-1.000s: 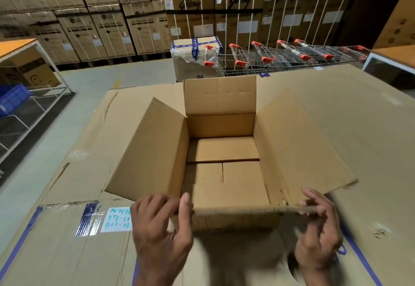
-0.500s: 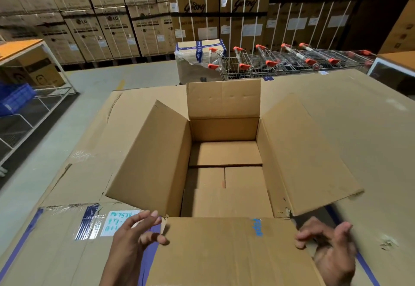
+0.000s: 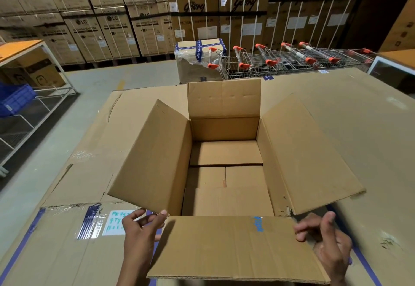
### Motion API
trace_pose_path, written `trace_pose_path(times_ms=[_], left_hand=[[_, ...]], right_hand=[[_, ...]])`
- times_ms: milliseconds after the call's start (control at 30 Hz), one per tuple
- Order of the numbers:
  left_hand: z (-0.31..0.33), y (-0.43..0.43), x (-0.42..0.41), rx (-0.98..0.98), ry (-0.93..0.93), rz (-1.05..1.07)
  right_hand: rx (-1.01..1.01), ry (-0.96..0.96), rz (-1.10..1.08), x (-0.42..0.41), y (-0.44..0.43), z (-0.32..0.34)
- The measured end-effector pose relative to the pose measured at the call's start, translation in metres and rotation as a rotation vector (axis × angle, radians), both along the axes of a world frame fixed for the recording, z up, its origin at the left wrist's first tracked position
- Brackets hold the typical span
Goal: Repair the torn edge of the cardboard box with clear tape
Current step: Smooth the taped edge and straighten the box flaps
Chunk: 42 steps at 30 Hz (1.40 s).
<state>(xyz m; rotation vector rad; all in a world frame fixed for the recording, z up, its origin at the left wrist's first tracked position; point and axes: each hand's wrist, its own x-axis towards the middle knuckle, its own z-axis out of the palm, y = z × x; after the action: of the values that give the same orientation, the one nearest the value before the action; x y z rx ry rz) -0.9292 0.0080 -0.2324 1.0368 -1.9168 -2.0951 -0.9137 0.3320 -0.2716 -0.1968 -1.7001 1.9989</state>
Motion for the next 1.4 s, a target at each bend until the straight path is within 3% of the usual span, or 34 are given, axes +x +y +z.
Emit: trace_pose_path(times_ms=[300,400,500,567,667,800,933,1267,1400], left_hand=[[0.000,-0.020,0.000,0.038,0.216,0.198],[0.011,-0.027,0.007,-0.061,0.383,0.350],[0.026,-0.029,0.013,-0.212,0.506,0.355],[0.032,-0.030,0.018,-0.171,0.544,0.310],[0.029,-0.024,0.018,-0.059,0.558,0.236],[0.018,0.004,0.006,-0.092,0.590,0.448],[0.014,0.031,0.004,-0.023,0.606,0.473],[0.013,0.039,-0.001,-0.154,0.676,0.495],[0.013,0.049,-0.002,-0.216,0.684,0.393]], right_hand=[[-0.055,-0.032,-0.094,0.000,-0.006,0.011],[-0.037,-0.011,-0.112,0.000,-0.007,0.011],[-0.003,0.027,-0.127,-0.001,-0.008,0.011],[-0.036,0.053,-0.135,-0.003,-0.011,0.012],[-0.065,0.067,-0.178,-0.008,-0.013,0.014],[0.008,0.074,-0.212,-0.011,-0.012,0.011],[0.026,0.072,-0.229,-0.011,-0.012,0.011],[0.033,0.053,-0.247,-0.014,-0.014,0.008],[-0.071,0.054,-0.219,-0.019,-0.014,0.007]])
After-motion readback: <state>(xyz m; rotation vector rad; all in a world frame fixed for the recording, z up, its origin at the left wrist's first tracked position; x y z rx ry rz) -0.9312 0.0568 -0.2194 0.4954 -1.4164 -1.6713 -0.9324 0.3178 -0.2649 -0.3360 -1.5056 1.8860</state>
